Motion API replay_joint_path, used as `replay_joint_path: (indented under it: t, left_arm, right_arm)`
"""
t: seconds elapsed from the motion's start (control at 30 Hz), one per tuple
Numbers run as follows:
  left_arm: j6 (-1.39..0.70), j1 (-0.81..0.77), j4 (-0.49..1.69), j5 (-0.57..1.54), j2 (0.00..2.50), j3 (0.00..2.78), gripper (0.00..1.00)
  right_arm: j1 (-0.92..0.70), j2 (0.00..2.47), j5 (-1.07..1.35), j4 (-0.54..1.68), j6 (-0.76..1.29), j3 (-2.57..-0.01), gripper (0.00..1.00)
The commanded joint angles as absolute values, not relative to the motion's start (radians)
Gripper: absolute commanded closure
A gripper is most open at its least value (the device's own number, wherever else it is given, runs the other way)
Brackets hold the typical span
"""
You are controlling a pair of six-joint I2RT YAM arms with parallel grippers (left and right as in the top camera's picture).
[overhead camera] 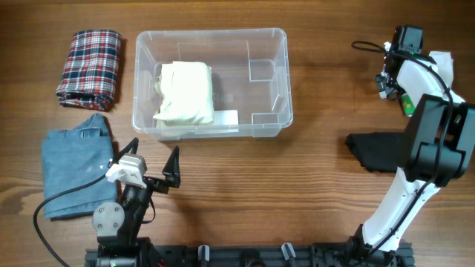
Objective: Pack container
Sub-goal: 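Withdraw the right gripper and move it to the white printed T-shirt, then grasp the white printed T-shirt with the right gripper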
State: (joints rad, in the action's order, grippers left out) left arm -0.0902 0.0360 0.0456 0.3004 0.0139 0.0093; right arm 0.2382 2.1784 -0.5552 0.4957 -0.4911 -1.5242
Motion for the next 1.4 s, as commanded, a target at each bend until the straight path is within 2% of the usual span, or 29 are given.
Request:
replay_joint_path:
  t: [0.0, 0.23, 0.47, 0.5, 0.57, 0.67, 0.77, 0.83, 0.87, 1.17, 1.37]
  left_arm:
    - [-0.078, 0.044, 0.049, 0.295, 0.007, 0.006, 0.0]
    - [-0.078, 0.044, 0.049, 0.295, 0.007, 0.006, 0.0]
    - [-0.078, 0.044, 0.049, 0.295, 0.007, 0.006, 0.0]
    - [-0.078, 0.044, 0.049, 0.295, 0.007, 0.006, 0.0]
    - [-0.078, 0.044, 0.049, 0.295, 0.007, 0.006, 0.0]
    - [-0.078, 0.044, 0.049, 0.295, 0.007, 0.006, 0.0]
    - [-0.078, 0.044, 0.049, 0.295, 0.007, 0.006, 0.0]
    - [-0.078, 0.044, 0.049, 0.295, 0.007, 0.006, 0.0]
    - [-0.078, 0.044, 0.049, 0.295, 0.007, 0.006, 0.0]
    - [-0.078, 0.044, 0.049, 0.295, 0.007, 0.006, 0.0]
    - [-0.078, 0.044, 0.049, 0.295, 0.007, 0.006, 0.0]
  right_arm:
    - [0.282, 2.226, -0.52, 0.506, -0.497, -1.478, 0.0]
    - [0.346, 2.226, -0.358, 0.526, -0.496, -1.478, 0.01]
    - [0.349, 2.226, -0.316, 0.524, -0.493, -1.478, 0.11]
    - [0.349, 2.226, -0.314, 0.524, -0.491, -1.478, 0.16]
    - [0.349, 2.226, -0.315, 0.524, -0.484, -1.478, 0.36]
    - [0.349, 2.226, -0.316, 0.524, -0.438, -1.478, 0.58]
    - [0.349, 2.226, -0.322, 0.525, -0.411, -1.478, 0.78]
    - [0.349, 2.225, -0.343, 0.525, -0.392, -1.478, 0.87]
    - [0.349, 2.225, -0.365, 0.524, -0.378, -1.48, 0.95]
    - [0.339, 2.114, -0.416, 0.579, -0.202, -1.58, 0.96]
    - [0.265, 1.908, -0.254, 0.71, -0.044, -1.714, 0.96]
